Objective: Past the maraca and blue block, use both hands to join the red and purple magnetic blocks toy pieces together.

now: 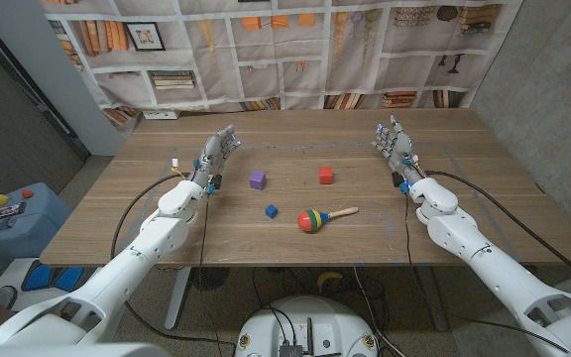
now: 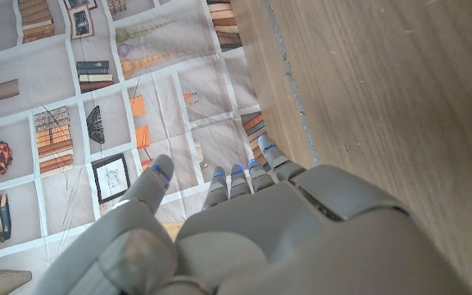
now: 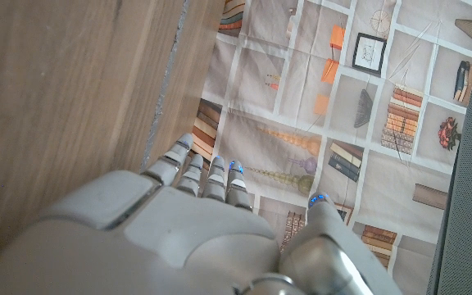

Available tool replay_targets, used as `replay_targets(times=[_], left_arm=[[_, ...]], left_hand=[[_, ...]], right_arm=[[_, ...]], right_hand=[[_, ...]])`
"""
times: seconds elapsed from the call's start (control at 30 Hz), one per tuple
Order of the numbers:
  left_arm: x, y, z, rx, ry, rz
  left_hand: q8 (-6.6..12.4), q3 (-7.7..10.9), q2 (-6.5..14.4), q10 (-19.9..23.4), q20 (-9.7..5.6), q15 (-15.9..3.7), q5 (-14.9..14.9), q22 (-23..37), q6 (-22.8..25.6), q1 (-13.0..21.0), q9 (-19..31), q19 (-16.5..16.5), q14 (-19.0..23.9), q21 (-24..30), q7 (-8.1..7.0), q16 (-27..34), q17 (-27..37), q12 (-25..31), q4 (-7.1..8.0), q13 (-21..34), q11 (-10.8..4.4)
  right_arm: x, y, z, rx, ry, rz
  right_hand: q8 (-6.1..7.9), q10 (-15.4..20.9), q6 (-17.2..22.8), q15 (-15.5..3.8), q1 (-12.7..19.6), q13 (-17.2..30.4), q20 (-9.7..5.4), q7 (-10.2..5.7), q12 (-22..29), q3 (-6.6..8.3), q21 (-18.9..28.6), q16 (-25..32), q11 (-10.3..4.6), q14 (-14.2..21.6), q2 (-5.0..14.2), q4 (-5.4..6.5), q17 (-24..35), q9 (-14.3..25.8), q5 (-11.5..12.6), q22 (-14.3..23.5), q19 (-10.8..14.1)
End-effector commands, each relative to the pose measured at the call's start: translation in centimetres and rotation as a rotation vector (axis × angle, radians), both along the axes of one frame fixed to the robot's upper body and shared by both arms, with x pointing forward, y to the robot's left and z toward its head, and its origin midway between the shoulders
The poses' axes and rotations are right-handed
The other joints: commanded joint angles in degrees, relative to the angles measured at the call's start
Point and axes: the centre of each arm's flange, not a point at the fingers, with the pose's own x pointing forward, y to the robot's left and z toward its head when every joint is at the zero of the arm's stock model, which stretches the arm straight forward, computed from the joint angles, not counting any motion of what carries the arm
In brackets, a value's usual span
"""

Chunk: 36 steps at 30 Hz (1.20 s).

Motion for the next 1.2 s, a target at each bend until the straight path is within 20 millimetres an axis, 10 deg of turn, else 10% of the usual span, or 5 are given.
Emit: replay_targets(times=[0.03,0.6,1.2], left_arm=[[-1.3,0.4,0.9,0.052,-0.003,0.024],[-3.7,0.4,3.6,0.202,0.008,0.061],[-6.7,-0.4,6.4,0.471,0.063,0.137]], left_hand=[[0.46,0.60,1.2,0.1,-0.35,-0.15,0.1,0.1,0.9,1.5,0.2,0.6,0.1,-0.2,0.17,0.2,0.3,0.5,-1.43,0.1,-0.70],[1.45,2.27,0.6,3.0,-0.10,-0.79,0.7,0.2,5.8,6.7,0.3,2.9,1.6,-3.1,-0.19,0.3,0.3,0.9,-8.89,0.2,-1.51],[2.73,3.04,-1.3,5.3,0.70,-1.04,1.2,0.2,11.5,11.9,0.5,5.3,3.1,-5.4,-0.04,0.3,0.4,1.0,-10.30,0.3,-1.61]], right_arm=[[-0.1,0.3,-0.1,-0.001,-0.010,-0.002],[-0.2,-0.6,-0.4,0.013,-0.015,0.007],[0.5,-1.8,-0.2,-0.003,-0.018,0.016]], right_hand=[[0.36,0.5,0.5,-0.17,0.6,0.3,-0.04,0.10,0.4,0.46,0.2,0.3,0.03,-0.2,0.20,-0.11,0.0,0.3,0.4,0.1,0.5],[0.44,0.5,0.6,-0.28,0.8,0.1,-0.21,0.06,0.4,0.69,-0.2,0.4,-0.05,0.0,0.37,-0.34,-0.6,0.2,0.6,0.1,0.7],[0.52,0.6,0.7,-0.08,0.7,-0.1,-0.25,-0.07,0.5,0.86,-0.6,0.5,-0.01,0.0,0.53,-0.44,-1.1,0.2,0.7,0.1,0.9]])
